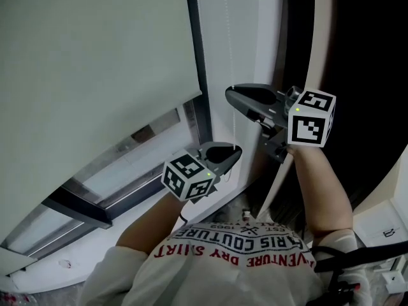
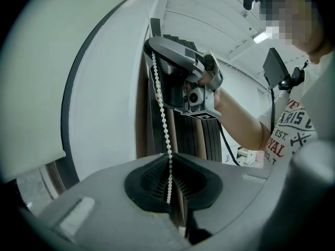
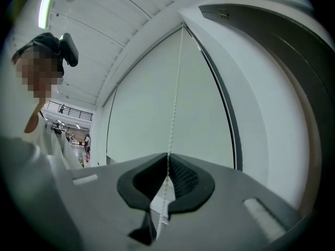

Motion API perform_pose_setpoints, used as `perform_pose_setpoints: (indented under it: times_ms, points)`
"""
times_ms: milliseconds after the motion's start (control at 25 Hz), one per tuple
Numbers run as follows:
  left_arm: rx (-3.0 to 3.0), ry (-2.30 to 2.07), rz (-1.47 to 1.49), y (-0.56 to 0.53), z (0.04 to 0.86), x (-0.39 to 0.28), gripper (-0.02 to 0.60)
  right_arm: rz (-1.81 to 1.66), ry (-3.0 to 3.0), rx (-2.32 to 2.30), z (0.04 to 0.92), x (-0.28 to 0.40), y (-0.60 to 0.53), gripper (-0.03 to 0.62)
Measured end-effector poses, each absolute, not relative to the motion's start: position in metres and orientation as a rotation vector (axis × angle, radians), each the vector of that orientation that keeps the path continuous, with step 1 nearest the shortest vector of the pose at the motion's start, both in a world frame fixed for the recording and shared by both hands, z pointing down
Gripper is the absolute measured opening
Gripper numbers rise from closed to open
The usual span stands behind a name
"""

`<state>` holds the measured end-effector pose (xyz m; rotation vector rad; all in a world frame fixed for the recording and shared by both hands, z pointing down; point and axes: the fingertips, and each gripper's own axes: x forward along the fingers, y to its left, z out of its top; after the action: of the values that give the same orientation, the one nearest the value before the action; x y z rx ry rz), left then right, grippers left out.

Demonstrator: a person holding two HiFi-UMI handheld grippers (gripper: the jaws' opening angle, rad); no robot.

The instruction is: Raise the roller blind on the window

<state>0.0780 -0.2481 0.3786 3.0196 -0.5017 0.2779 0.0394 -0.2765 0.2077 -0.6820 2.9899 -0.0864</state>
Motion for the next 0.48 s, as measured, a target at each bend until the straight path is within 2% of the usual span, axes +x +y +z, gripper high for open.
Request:
perform_pose_setpoints:
  times_ms: [480]
  points:
    - [3.060, -0.604, 0.314, -0.261, 0.382, 0.078, 0.015, -0.020, 2.990, -0.742, 0.209, 0.043, -0.278, 0.014]
